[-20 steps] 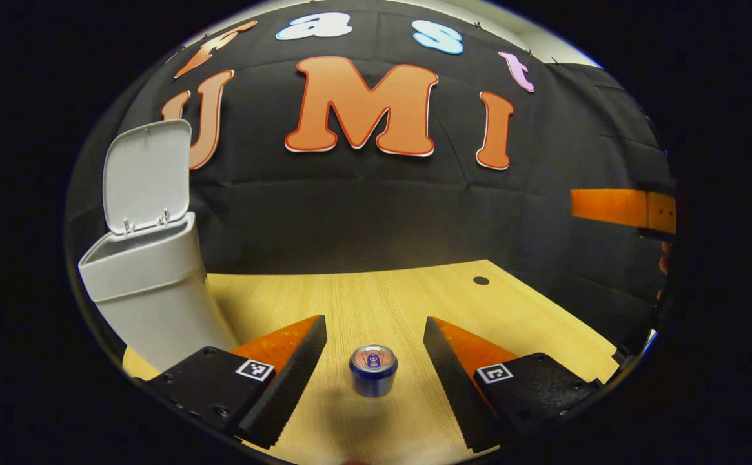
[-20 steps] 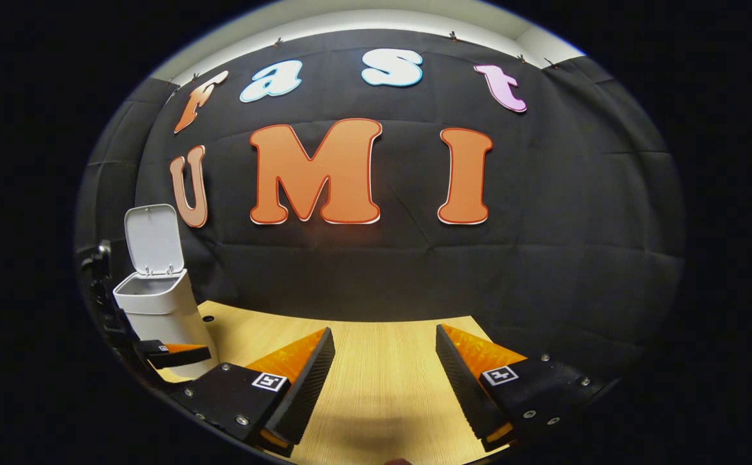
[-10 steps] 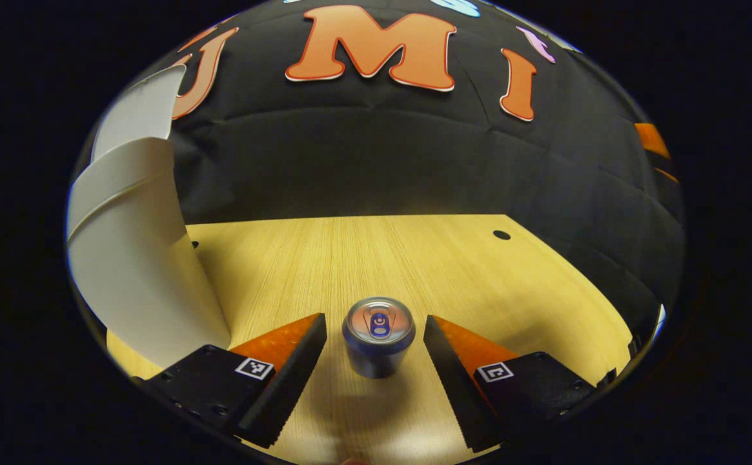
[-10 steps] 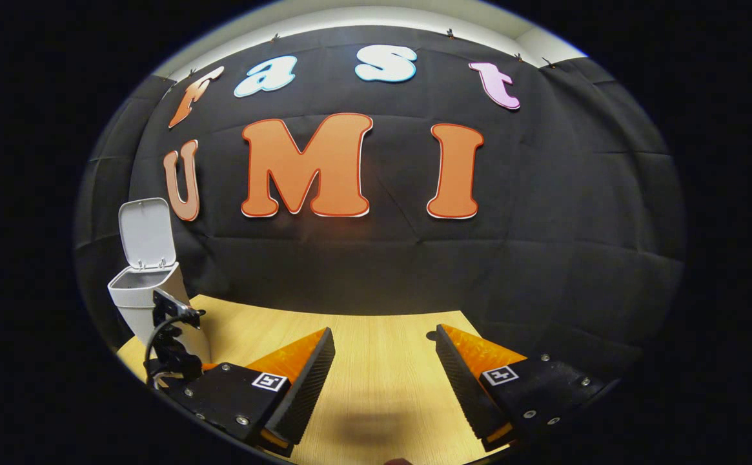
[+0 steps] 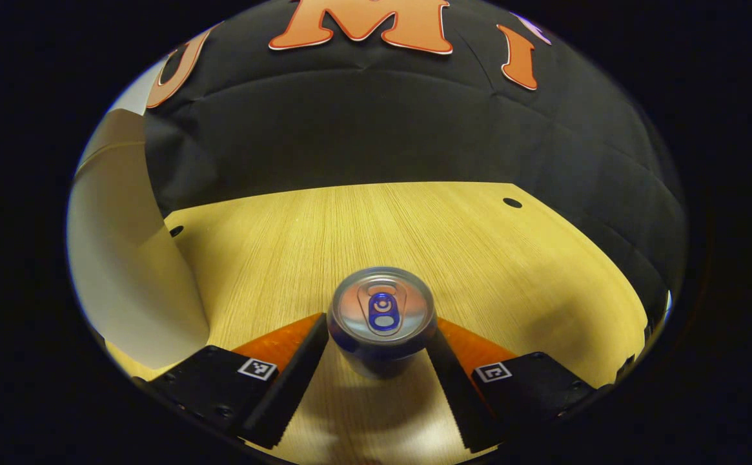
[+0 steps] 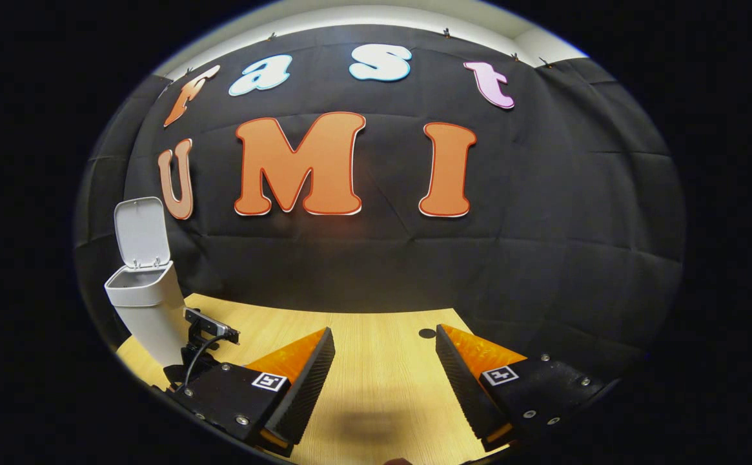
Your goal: Press the lid of the desktop garbage bin to open it, pick up the crumpled paper on the desktop and throw it into the bin, then pick up the pop can on the desktop and drop it into the bin, and finally close the garbage bin lid.
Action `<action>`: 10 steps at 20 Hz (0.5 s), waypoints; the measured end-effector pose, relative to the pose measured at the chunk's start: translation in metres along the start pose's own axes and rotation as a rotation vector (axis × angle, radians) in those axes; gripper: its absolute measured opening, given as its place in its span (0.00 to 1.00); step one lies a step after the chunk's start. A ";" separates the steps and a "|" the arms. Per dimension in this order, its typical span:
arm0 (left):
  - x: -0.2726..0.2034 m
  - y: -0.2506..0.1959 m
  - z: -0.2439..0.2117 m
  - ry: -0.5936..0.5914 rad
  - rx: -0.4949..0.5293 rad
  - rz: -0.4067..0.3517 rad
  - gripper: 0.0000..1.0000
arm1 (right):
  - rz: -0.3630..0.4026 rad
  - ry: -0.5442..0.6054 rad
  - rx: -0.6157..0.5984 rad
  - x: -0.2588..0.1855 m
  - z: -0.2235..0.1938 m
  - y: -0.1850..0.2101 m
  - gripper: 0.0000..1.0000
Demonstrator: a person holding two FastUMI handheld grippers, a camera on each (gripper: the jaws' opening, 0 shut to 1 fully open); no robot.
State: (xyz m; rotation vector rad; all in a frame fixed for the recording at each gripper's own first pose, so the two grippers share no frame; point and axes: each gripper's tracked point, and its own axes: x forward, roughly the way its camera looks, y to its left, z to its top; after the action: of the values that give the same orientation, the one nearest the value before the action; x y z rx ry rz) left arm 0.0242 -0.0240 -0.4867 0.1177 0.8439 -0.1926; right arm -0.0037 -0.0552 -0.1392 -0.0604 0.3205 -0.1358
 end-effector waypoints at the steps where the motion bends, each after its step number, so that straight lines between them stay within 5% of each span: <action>1: 0.001 -0.001 0.002 -0.006 0.001 -0.003 0.87 | -0.002 0.000 0.001 0.000 0.000 0.000 0.94; 10: -0.021 0.004 0.025 -0.055 0.056 -0.009 0.83 | 0.012 0.002 0.013 0.003 0.000 0.008 0.94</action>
State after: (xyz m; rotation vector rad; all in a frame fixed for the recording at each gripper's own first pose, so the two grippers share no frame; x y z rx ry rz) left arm 0.0299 -0.0218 -0.4544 0.1604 0.7850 -0.2271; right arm -0.0002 -0.0474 -0.1405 -0.0454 0.3221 -0.1262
